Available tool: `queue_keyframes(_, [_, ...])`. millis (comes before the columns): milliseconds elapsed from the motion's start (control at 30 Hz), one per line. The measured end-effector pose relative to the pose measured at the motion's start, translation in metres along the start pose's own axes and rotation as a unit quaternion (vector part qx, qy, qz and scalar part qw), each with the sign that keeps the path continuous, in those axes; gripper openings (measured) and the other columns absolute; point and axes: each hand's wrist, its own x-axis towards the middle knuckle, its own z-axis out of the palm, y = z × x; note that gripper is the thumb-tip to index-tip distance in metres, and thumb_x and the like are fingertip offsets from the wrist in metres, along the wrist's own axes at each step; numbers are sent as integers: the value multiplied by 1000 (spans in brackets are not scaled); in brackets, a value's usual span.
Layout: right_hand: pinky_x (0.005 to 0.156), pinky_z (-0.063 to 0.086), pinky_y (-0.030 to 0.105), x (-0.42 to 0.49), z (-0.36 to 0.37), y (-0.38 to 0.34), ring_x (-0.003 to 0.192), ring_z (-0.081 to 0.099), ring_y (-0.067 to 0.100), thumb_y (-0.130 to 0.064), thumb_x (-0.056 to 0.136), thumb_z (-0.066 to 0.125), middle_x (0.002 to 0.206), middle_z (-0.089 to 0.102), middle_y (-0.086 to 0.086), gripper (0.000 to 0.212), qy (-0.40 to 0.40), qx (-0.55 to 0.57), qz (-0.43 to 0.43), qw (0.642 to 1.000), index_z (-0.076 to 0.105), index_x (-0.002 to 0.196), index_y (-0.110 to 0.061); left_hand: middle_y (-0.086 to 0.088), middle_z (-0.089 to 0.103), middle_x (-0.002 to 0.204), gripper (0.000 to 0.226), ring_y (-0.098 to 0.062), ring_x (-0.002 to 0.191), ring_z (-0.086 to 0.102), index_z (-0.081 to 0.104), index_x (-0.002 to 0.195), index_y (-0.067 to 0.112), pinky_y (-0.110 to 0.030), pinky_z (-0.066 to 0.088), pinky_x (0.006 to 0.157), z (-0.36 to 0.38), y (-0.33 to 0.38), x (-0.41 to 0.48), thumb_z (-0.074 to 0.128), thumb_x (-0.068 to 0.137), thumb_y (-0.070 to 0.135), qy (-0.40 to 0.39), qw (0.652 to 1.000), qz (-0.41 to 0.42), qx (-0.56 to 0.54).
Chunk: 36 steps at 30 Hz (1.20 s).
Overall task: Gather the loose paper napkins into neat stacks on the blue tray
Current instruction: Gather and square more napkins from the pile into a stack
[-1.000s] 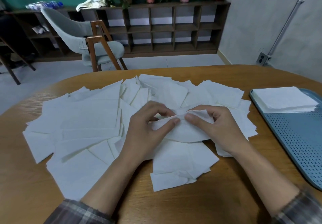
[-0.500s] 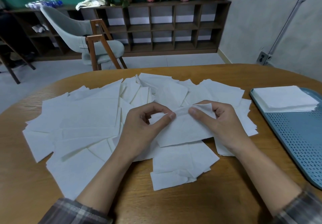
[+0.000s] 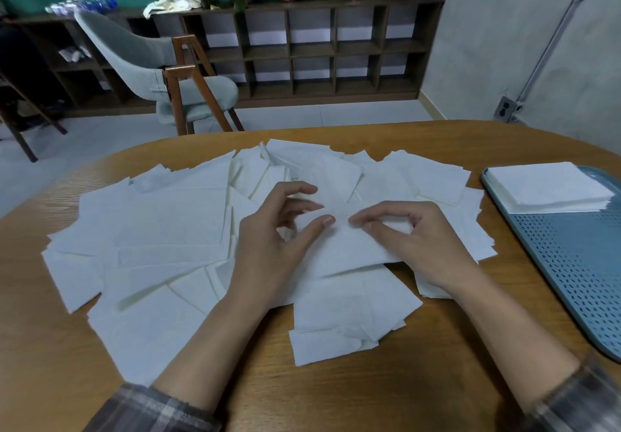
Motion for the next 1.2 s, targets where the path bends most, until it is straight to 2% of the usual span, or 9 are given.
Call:
queue_keyframes(67, [102, 47, 14, 4, -4, 5, 113, 66, -5, -7, 100, 68, 108, 79, -20, 24, 50, -10, 3, 999, 84, 103, -25, 15, 70, 113, 30, -10, 107, 69, 65, 115, 23, -24, 55, 83, 0, -5, 1, 82, 91, 18, -19, 998, 40, 54])
queue_keyframes(133, [102, 47, 14, 6, -7, 10, 114, 66, -5, -6, 101, 66, 109, 79, -20, 27, 77, -13, 1, 997, 84, 104, -25, 14, 69, 110, 20, -11, 106, 67, 69, 107, 22, -28, 54, 81, 0, -10, 1, 76, 93, 10, -60, 990, 75, 101])
queue_keyframes(233, [96, 49, 11, 7, -8, 12, 110, 69, -2, -1, 99, 65, 103, 80, -16, 29, 89, -3, 1, 996, 85, 98, -22, 10, 67, 105, 20, -11, 103, 66, 75, 96, 20, -16, 46, 83, 3, -13, -2, 72, 92, 2, -150, 973, 113, 134])
queue_keyframes(367, [94, 49, 11, 6, -9, 10, 107, 70, -2, 3, 98, 62, 100, 81, -15, 34, 52, 2, 13, 999, 86, 93, -20, 16, 67, 126, 30, -7, 123, 59, 79, 114, 30, -20, 47, 96, 6, -17, -4, 67, 96, 9, -285, 939, 107, 162])
queue_keyframes(467, [98, 49, 12, 7, -9, 11, 108, 69, -3, 2, 99, 61, 99, 81, -17, 36, 45, -14, 16, 999, 86, 92, -23, 19, 64, 139, 39, -4, 130, 51, 74, 128, 36, -26, 47, 104, 7, -20, -5, 63, 99, 13, -319, 919, 113, 200])
queue_keyframes(567, [99, 48, 12, 8, -9, 13, 111, 68, -4, -1, 99, 63, 105, 80, -18, 31, 75, -16, 9, 997, 85, 99, -23, 18, 67, 131, 35, -3, 123, 54, 74, 129, 35, -28, 48, 102, 8, -21, -5, 64, 101, 17, -313, 918, 121, 210])
queue_keyframes(800, [105, 43, 11, 9, -8, 16, 120, 62, -7, -8, 99, 68, 117, 76, -22, 26, 109, -37, 9, 993, 81, 110, -28, 19, 61, 119, 11, -6, 116, 55, 76, 109, 32, -33, 48, 99, 5, -20, -3, 71, 100, 27, -284, 929, 123, 203])
queue_keyframes(1000, [97, 39, 3, 7, -6, 6, 118, 62, -10, -25, 100, 69, 114, 76, -24, 15, 90, -29, 0, 996, 81, 109, -28, 17, 69, 116, 7, -12, 119, 62, 74, 98, 23, -24, 47, 101, 6, -6, -6, 78, 94, 18, -192, 970, 106, 107])
queue_keyframes(1200, [107, 40, 26, 4, -7, 0, 123, 64, 3, -61, 100, 51, 120, 77, -12, 50, 29, 97, 10, 995, 83, 106, -22, 16, 77, 101, 12, -7, 108, 70, 74, 88, 25, -18, 47, 93, 1, 5, -4, 80, 91, 15, -142, 990, -2, -1])
